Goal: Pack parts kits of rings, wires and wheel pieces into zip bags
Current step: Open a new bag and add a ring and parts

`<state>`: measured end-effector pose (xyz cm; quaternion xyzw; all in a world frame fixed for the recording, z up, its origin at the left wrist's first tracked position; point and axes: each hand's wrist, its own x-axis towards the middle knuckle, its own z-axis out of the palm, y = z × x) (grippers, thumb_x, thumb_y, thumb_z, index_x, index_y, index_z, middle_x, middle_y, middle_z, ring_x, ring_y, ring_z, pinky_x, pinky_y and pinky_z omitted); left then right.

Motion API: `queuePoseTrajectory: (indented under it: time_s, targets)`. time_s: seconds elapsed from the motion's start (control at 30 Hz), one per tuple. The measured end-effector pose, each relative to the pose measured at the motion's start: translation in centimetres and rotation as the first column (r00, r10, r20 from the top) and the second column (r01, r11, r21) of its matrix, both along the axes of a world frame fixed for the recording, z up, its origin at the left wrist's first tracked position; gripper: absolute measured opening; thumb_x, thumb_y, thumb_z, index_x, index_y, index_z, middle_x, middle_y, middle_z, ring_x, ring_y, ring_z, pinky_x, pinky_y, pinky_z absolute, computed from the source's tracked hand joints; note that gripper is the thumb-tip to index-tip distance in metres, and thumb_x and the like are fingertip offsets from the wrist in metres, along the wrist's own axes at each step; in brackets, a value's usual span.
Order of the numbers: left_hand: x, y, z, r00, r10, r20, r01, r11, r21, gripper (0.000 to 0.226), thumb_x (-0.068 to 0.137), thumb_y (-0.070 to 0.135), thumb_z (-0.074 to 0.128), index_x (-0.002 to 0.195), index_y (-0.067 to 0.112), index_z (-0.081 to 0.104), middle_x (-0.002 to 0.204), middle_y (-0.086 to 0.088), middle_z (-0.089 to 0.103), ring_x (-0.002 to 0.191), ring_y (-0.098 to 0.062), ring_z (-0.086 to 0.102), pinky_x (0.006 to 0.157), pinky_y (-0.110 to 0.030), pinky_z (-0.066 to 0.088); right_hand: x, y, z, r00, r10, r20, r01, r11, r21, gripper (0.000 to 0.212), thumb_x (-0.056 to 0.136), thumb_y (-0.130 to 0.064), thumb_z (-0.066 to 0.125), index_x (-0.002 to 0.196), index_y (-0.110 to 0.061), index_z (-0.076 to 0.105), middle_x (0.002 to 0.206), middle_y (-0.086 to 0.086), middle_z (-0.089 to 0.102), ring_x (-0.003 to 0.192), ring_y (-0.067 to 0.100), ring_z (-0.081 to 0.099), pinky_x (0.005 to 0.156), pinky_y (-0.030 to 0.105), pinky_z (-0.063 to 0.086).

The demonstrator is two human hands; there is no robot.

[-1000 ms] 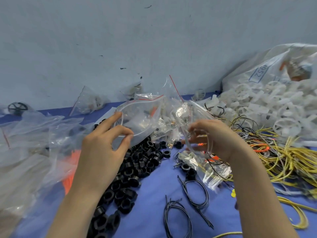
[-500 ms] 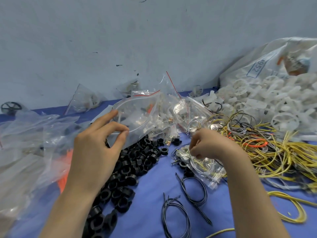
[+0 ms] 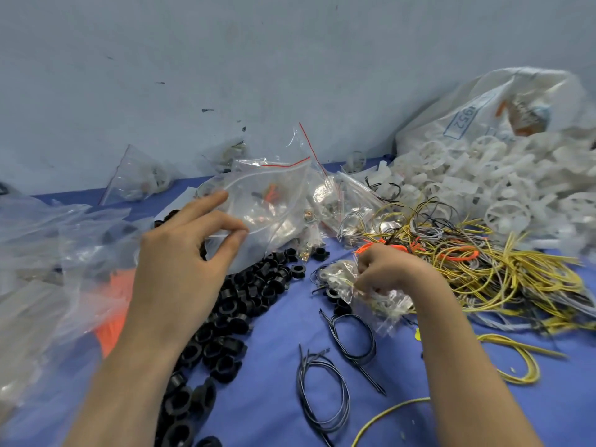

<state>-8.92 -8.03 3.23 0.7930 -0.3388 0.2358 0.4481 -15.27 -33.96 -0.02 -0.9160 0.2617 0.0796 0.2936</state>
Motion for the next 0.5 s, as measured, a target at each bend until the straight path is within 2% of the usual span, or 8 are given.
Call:
queuePoseTrajectory:
  time_s: [0.07,0.13,0.17,0.2,0.27,0.33,0.4,0.5]
  targets:
    - [-0.2,0.1,0.3,0.999,-0.028,-0.021,0.028,0.999,-0.016,0.013,0.084,0.021,0.070,0.082,0.034,0.071,0.130,0.015,0.059,0.120,0.006,0.048,0.091,-0.001,0.034,-1.3,0.1,2.5,0.971,-0.062,0.233,0.047,0.997,0.067,0.030,0.081,0.004,0.058,0.062,-0.011,0.039,0.062,0.007,0.051,0.066,0.021,0.071,0.057,0.033,0.051]
    - [-0.4,0.2,0.5,0.998,-0.054,-0.016,0.053,0.997,-0.048,0.016,0.085,0.022,0.069,0.081,0.038,0.069,0.130,0.017,0.059,0.120,0.007,0.048,0.092,-0.003,0.035,-2.3,1.4,4.7,0.913,-0.018,0.408,0.034,0.999,-0.032,0.032,0.080,0.002,0.060,0.063,-0.013,0.037,0.062,0.006,0.049,0.063,0.018,0.072,0.057,0.036,0.051]
    - [-0.5,0.1,0.6,0.998,-0.065,-0.004,0.064,0.996,-0.056,0.020,0.085,0.022,0.069,0.079,0.041,0.066,0.130,0.017,0.059,0.120,0.007,0.048,0.095,-0.009,0.037,-2.6,2.5,5.0,0.912,0.056,0.407,0.008,0.988,-0.155,0.031,0.080,0.000,0.061,0.063,-0.013,0.038,0.064,0.005,0.049,0.064,0.018,0.071,0.054,0.034,0.048]
    - [-0.5,0.1,0.7,0.997,-0.075,0.012,0.075,0.996,-0.055,0.025,0.085,0.021,0.069,0.077,0.044,0.063,0.129,0.017,0.059,0.118,0.009,0.047,0.097,-0.012,0.036,-2.6,3.9,4.6,0.933,0.135,0.333,-0.038,0.959,-0.281,0.029,0.081,-0.003,0.061,0.064,-0.013,0.039,0.066,0.004,0.049,0.067,0.020,0.069,0.053,0.031,0.044]
    - [-0.5,-0.1,0.7,0.994,-0.100,0.043,0.102,0.994,-0.044,0.031,0.085,0.020,0.069,0.076,0.048,0.058,0.127,0.017,0.058,0.114,0.012,0.044,0.094,-0.003,0.032,-2.7,6.6,1.9,0.966,0.248,0.069,-0.199,0.890,-0.411,0.023,0.083,-0.012,0.061,0.072,-0.012,0.041,0.074,0.008,0.049,0.071,0.027,0.055,0.052,0.030,0.035]
    - [-0.4,-0.2,0.5,0.990,-0.128,0.057,0.131,0.990,-0.049,0.030,0.085,0.023,0.069,0.076,0.049,0.057,0.124,0.018,0.058,0.112,0.014,0.043,0.086,0.005,0.029,-3.3,7.9,-1.3,0.948,0.282,-0.148,-0.317,0.884,-0.344,0.029,0.083,-0.026,0.067,0.089,-0.011,0.043,0.089,0.012,0.050,0.078,0.026,0.047,0.058,0.033,0.034]
    - [0.0,-0.3,0.4,0.985,-0.163,0.053,0.167,0.982,-0.085,0.023,0.085,0.031,0.069,0.073,0.049,0.060,0.125,0.019,0.059,0.113,0.011,0.049,0.088,0.002,0.032,-4.0,7.5,-2.7,0.954,0.240,-0.182,-0.284,0.919,-0.273,0.045,0.081,-0.030,0.072,0.108,-0.010,0.042,0.105,0.013,0.052,0.086,0.026,0.046,0.066,0.031,0.036]
    - [0.9,-0.4,-0.1,0.979,-0.198,0.052,0.203,0.972,-0.116,0.006,0.081,0.048,0.058,0.079,0.052,0.063,0.126,0.023,0.059,0.116,0.005,0.054,0.098,-0.023,0.043,-4.3,6.7,-3.0,0.973,0.206,-0.106,-0.221,0.961,-0.166,0.049,0.083,-0.020,0.070,0.121,-0.011,0.039,0.104,0.012,0.053,0.084,0.026,0.048,0.064,0.030,0.036]
